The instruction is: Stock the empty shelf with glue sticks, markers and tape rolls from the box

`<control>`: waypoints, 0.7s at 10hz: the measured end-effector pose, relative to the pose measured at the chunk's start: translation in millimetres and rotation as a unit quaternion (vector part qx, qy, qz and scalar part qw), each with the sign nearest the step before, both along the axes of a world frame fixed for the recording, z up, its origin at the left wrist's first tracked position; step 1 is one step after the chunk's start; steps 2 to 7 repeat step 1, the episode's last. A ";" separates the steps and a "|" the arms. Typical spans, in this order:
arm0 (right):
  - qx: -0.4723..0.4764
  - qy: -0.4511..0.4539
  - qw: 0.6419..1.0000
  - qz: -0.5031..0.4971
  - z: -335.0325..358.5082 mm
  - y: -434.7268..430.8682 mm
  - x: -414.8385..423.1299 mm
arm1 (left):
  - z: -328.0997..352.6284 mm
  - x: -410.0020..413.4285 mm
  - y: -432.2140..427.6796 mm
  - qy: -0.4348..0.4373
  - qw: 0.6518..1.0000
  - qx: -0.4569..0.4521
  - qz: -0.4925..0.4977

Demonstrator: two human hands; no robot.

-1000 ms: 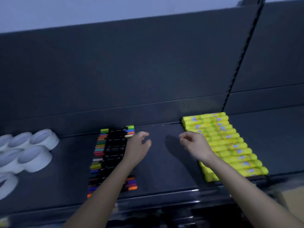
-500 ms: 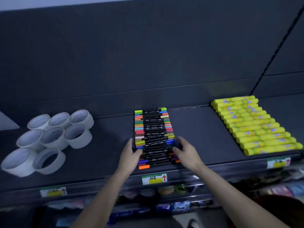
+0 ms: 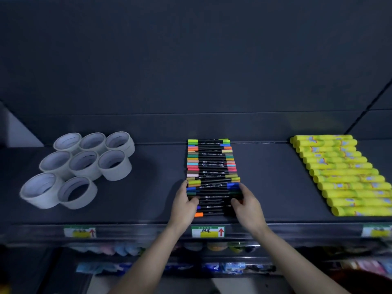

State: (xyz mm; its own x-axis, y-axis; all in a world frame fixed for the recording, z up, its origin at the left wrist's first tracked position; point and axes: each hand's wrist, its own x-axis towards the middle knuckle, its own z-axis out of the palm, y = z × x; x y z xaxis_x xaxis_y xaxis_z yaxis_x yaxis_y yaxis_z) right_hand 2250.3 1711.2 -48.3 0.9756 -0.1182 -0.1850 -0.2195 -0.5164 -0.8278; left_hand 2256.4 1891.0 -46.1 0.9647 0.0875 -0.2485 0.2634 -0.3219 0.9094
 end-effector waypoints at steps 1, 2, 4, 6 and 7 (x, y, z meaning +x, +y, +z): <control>0.025 -0.041 0.998 -0.029 9.4 -4.8 -0.5 | 13.2 -4.0 2.2 -0.007 1.000 -0.012 -0.001; 0.025 -0.041 0.998 -0.029 9.4 -4.8 -0.5 | 13.2 -4.0 2.2 -0.007 1.000 -0.012 -0.001; 0.025 -0.041 0.998 -0.029 9.4 -4.8 -0.5 | 13.2 -4.0 2.2 -0.007 1.000 -0.012 -0.001; 0.025 -0.041 0.998 -0.029 9.4 -4.8 -0.5 | 13.2 -4.0 2.2 -0.007 1.000 -0.012 -0.001; 0.025 -0.041 0.998 -0.029 9.4 -4.8 -0.5 | 13.2 -4.0 2.2 -0.007 1.000 -0.012 -0.001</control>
